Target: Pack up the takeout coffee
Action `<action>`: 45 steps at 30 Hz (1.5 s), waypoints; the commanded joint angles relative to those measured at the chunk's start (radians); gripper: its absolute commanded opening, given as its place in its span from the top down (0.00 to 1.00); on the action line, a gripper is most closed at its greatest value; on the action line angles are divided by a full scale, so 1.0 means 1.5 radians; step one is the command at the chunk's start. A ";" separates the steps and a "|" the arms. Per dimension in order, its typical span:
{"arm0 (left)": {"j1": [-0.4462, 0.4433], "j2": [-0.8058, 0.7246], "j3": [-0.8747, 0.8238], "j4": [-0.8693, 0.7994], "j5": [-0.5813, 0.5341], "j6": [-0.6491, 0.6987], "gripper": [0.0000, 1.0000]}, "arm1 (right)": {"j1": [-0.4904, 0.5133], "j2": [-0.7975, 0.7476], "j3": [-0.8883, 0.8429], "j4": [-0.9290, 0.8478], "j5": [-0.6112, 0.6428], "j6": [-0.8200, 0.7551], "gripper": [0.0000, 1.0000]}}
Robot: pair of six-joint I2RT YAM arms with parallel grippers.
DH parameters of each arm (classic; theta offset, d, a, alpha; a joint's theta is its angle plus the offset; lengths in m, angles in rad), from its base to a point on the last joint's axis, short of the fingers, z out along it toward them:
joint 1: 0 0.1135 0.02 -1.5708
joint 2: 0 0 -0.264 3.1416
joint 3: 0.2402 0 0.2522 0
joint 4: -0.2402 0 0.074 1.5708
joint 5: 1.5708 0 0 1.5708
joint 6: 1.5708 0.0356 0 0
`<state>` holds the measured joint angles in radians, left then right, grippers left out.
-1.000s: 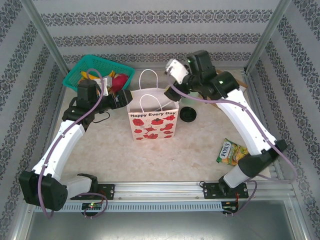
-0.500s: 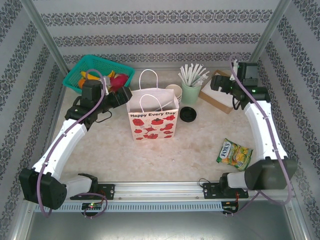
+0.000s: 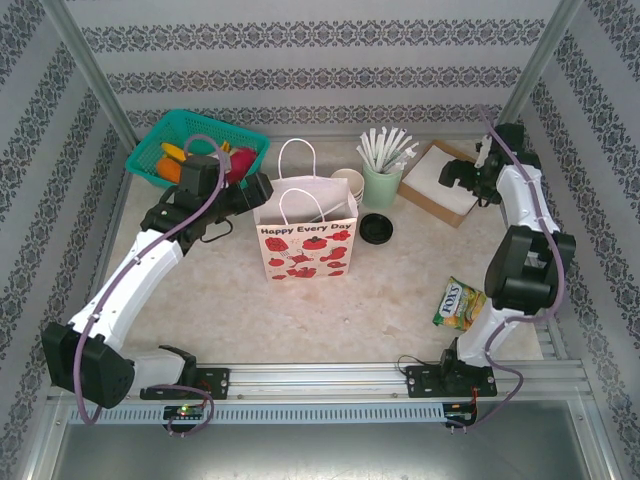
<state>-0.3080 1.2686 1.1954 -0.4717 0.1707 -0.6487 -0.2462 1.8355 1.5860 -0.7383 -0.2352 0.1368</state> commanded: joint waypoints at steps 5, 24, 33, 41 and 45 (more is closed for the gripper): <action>-0.014 0.013 0.015 -0.029 -0.035 -0.024 0.00 | 0.003 0.125 0.102 -0.063 -0.058 -0.019 0.02; -0.016 -0.001 -0.013 -0.019 -0.070 -0.045 0.00 | 0.012 0.103 -0.044 -0.044 -0.108 0.043 0.02; -0.016 0.013 -0.020 -0.010 -0.053 -0.043 0.00 | 0.073 0.071 -0.093 -0.029 -0.130 0.073 0.02; -0.016 0.019 -0.021 -0.006 -0.053 -0.038 0.00 | 0.131 0.046 -0.109 -0.001 -0.152 0.117 0.02; -0.016 0.025 -0.018 -0.002 -0.046 -0.038 0.00 | 0.147 0.042 -0.116 0.030 -0.197 0.148 0.02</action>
<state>-0.3214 1.2957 1.1709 -0.4870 0.0963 -0.7017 -0.0444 1.9114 1.4460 -0.7128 -0.4400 0.2974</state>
